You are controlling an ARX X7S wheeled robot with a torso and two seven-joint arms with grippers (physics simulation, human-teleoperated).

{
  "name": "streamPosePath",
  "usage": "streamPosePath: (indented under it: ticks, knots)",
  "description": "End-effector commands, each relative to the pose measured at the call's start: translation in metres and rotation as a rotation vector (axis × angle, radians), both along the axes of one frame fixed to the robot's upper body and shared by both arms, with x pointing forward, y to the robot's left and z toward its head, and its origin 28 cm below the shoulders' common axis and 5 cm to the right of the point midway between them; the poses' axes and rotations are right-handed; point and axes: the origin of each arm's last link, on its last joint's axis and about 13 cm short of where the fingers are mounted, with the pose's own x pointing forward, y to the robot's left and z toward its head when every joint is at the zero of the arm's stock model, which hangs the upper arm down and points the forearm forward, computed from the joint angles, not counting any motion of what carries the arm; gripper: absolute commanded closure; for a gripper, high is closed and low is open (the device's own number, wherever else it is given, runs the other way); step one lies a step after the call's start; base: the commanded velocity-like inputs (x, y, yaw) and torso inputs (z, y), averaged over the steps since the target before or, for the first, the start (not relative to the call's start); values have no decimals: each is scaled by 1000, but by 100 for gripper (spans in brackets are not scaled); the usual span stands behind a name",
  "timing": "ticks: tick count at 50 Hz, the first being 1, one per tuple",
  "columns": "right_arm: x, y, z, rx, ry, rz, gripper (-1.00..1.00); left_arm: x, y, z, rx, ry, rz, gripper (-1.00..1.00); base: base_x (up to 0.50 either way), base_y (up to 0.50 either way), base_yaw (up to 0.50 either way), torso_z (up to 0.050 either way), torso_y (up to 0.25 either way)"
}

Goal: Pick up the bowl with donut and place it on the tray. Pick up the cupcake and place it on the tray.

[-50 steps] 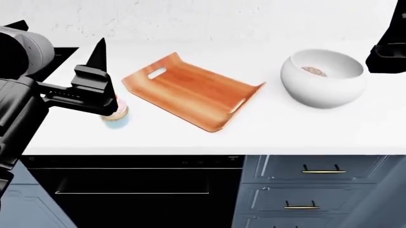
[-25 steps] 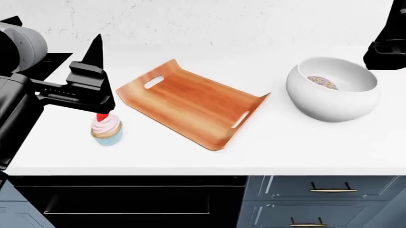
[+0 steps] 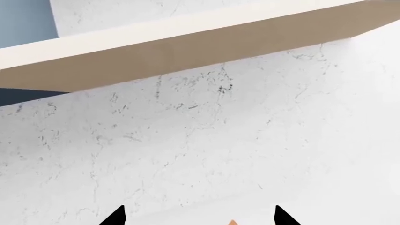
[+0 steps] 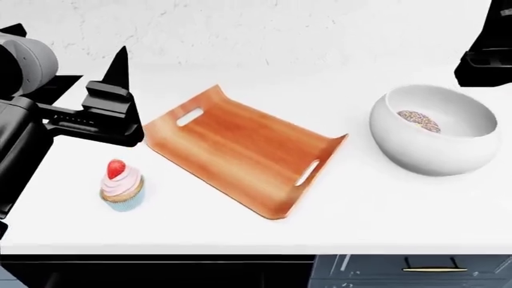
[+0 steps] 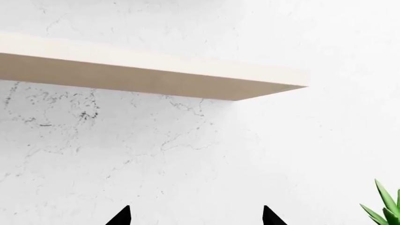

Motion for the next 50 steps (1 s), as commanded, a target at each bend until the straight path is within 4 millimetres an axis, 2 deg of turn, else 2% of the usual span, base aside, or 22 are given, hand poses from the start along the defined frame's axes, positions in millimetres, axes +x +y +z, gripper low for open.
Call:
streamPosePath:
  ticks: [1,32,41,45,50]
  knots:
    - [1,0,0,-1,-1,2,-100,0,0,-1,0,3,0,-100,191,0,0,0,10]
    - [3,-2,-4,2,-3,-16,-100,-3,0,-9,-11,21,5,-100,188,0,0,0,1]
    - [4,-2,-4,2,5,-15,-100,-3,0,-9,-16,22,6,-100,9,0,0,0,0]
    - [4,-2,-4,1,9,-12,-100,-11,-1,-13,-23,47,5,-100,0,0,0,0,0]
    - [4,-2,-5,5,9,-7,-100,-31,-4,-19,-49,93,21,-100,0,0,0,0,0]
